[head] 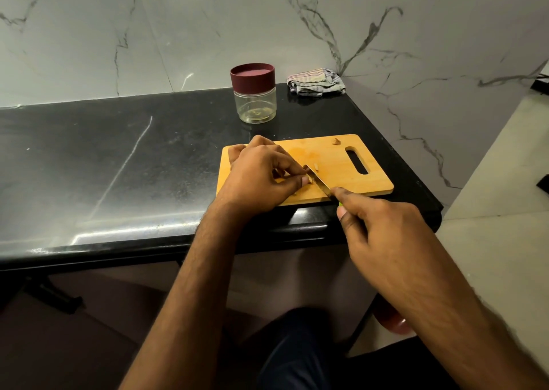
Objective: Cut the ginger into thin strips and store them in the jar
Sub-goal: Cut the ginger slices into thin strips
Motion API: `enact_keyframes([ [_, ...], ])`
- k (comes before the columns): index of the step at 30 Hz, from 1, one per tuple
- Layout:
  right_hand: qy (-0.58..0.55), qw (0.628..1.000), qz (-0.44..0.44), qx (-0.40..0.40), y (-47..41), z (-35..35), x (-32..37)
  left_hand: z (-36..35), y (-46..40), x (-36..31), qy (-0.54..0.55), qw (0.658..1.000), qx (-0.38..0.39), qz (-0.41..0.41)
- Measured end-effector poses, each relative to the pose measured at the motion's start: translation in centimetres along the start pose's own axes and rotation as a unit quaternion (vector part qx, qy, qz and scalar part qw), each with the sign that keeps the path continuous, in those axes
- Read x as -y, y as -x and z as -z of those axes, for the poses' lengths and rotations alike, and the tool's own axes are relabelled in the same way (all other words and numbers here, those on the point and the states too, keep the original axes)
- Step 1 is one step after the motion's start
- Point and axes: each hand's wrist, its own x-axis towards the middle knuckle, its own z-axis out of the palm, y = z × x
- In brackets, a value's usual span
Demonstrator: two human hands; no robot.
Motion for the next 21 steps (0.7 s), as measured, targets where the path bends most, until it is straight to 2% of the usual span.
enact_keyframes([
  [21,0.049,0.999,-0.001,0.019,-1.8,-0.7,1.2,-0.3,-0.2,0.5,-0.007,1.0,-0.014,-0.015],
])
